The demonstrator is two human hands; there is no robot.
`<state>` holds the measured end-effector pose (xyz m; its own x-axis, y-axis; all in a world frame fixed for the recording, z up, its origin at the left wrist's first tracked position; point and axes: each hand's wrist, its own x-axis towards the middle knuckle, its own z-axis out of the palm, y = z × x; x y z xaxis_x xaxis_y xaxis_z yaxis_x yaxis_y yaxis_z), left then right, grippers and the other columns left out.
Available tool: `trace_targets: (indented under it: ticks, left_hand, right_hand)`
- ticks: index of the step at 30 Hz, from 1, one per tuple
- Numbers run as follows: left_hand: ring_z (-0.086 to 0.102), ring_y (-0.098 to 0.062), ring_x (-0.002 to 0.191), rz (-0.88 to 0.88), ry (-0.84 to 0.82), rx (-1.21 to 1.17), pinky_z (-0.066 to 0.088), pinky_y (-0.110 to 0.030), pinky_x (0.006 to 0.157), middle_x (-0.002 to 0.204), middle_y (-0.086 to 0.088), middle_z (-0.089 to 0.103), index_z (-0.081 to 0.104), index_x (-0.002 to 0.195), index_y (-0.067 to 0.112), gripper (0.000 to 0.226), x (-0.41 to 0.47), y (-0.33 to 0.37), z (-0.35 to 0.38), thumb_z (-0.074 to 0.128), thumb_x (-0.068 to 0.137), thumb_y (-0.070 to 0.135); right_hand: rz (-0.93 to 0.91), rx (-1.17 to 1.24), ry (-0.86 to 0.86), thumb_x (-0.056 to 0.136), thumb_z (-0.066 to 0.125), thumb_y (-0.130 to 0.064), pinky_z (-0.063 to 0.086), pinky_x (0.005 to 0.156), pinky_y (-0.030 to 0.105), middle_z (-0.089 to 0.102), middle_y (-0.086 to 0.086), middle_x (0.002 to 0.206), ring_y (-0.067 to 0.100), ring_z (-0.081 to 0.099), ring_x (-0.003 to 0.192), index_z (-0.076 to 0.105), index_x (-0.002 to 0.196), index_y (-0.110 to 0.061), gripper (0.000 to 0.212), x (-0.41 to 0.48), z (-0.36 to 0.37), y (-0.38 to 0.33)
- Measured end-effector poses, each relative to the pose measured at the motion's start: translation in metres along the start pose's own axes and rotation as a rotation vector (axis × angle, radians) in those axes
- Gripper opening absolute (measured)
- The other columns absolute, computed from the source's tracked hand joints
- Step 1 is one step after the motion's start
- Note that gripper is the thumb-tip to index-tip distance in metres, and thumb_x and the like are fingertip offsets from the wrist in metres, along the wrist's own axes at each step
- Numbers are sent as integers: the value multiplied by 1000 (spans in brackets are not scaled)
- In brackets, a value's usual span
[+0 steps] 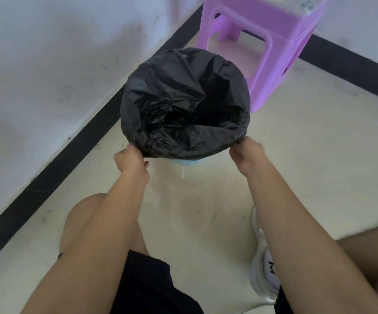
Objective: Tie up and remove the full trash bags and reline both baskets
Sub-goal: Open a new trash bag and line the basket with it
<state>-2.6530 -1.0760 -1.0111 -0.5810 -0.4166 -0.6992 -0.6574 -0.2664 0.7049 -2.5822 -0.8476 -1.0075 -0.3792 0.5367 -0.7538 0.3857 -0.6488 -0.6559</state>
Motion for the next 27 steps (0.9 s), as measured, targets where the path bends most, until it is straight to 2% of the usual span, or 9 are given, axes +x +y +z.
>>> trace_targets:
  ticks: [3,5,7,9,11,15,20,25,27]
  left_hand:
    - [54,-16,90,295,123,-17,48,-31,75,104,1,57,53,100,19,19,-7,31,7,46,91,34]
    - [55,-17,113,587,88,136,49,-36,96,124,-1,55,51,124,23,39,-13,45,14,51,88,38]
    - [49,-17,127,776,-29,388,44,-36,106,139,-2,49,45,139,23,50,-17,49,25,53,91,27]
    - [46,-19,132,844,-98,546,41,-38,111,144,-4,45,44,142,19,52,-18,45,35,49,91,13]
    - [41,-20,138,848,-86,601,36,-37,114,150,-6,38,41,144,17,52,-24,36,38,47,93,7]
    - [43,-18,133,826,-83,573,33,-22,105,149,-6,32,35,146,16,55,-45,18,32,52,95,6]
    - [44,-18,125,798,-82,565,40,-25,97,141,-8,35,32,147,17,64,-53,10,16,63,91,25]
    - [31,-31,141,1543,-114,1198,25,-54,110,147,-7,44,56,134,28,43,-39,39,24,54,91,27]
    - [23,-29,148,1545,-308,1809,6,-65,114,149,2,47,59,132,36,39,-35,52,41,44,96,33]
  right_hand:
    - [-70,47,237,87,56,-16,51,75,33,52,3,122,19,57,95,54,125,-14,38,-11,8,-25]
    - [-501,-129,439,86,58,-16,38,104,32,32,8,149,24,44,129,45,141,-16,57,-23,19,-37]
    - [-1000,-303,359,84,54,-8,28,106,19,42,7,143,18,42,130,54,134,-16,51,-41,35,-50]
    - [-1204,-500,120,87,51,-11,38,97,15,60,-4,118,10,55,110,66,118,-20,36,-48,58,-60]
    - [-1143,-872,-102,90,48,-20,48,92,27,68,-5,111,14,62,102,69,114,-28,33,-41,86,-61]
    - [-765,-1567,-464,97,47,-22,43,103,37,51,13,143,32,51,128,51,142,-20,45,-6,129,-24]
    - [-499,-1356,-779,95,44,1,27,113,25,42,9,153,24,39,141,40,150,-14,57,4,127,-8]
    - [-1052,-1264,-313,94,50,-12,46,104,42,67,6,126,27,60,119,65,128,-24,39,-5,87,-45]
    - [-1295,-1311,39,88,56,-12,37,109,46,64,6,127,32,53,124,68,123,-26,39,-6,63,-63]
